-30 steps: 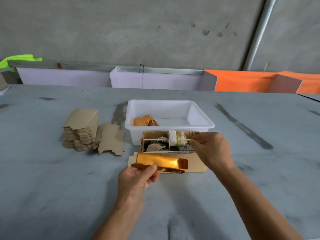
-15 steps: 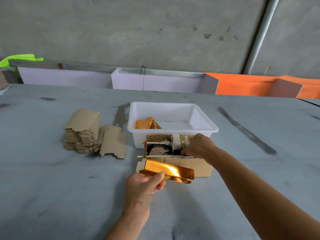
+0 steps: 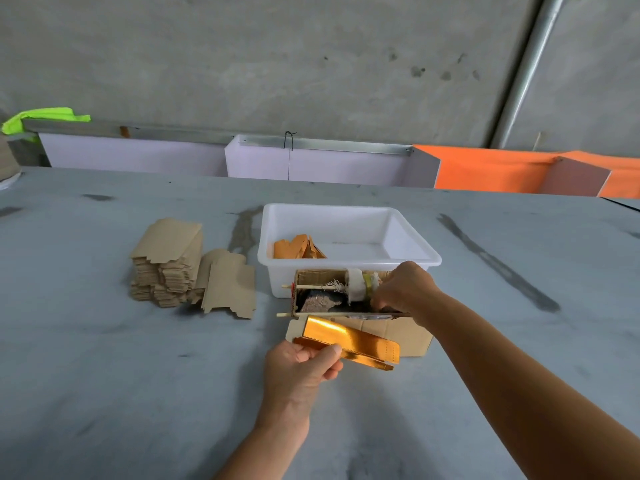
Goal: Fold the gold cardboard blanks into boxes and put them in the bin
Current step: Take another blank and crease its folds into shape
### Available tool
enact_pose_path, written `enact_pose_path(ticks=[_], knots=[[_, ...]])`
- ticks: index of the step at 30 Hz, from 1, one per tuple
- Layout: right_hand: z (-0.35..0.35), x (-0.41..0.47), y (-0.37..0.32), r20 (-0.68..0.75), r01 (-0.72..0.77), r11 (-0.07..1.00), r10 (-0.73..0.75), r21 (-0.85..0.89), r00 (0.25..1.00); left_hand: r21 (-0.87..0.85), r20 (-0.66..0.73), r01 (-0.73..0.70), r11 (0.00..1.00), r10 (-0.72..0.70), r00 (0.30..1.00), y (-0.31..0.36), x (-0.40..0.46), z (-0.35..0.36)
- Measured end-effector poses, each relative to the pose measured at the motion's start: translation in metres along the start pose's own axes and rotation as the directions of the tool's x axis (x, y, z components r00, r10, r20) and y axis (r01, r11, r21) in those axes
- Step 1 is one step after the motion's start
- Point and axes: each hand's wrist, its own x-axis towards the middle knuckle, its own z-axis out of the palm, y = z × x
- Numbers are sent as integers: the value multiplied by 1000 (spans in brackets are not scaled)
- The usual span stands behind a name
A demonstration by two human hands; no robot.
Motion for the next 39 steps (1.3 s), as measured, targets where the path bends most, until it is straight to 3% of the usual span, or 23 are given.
enact_pose_path(ticks=[5,14,23,30,39], knots=[[-4,-1,-4,-38,27,994,-31,-101,999,54,19,-23,998,22,1000,0,7,9],[-13,-9,-12,-32,21,998,-23,-52,999,29,0,-51,998,51,999,-6,10,13],[-15,-35,-2,-86,64,981,-49,185,995,2,-28,-24,1000,24,999,-11,15,14],[-3,-68,21,-147,79,900,-16,430,989,3,-39,-10,1000,10,999,-11,12,15],[6,-84,30,-158,93,851,-12,517,987,-3,-77,31,1000,-31,997,-11,12,17]])
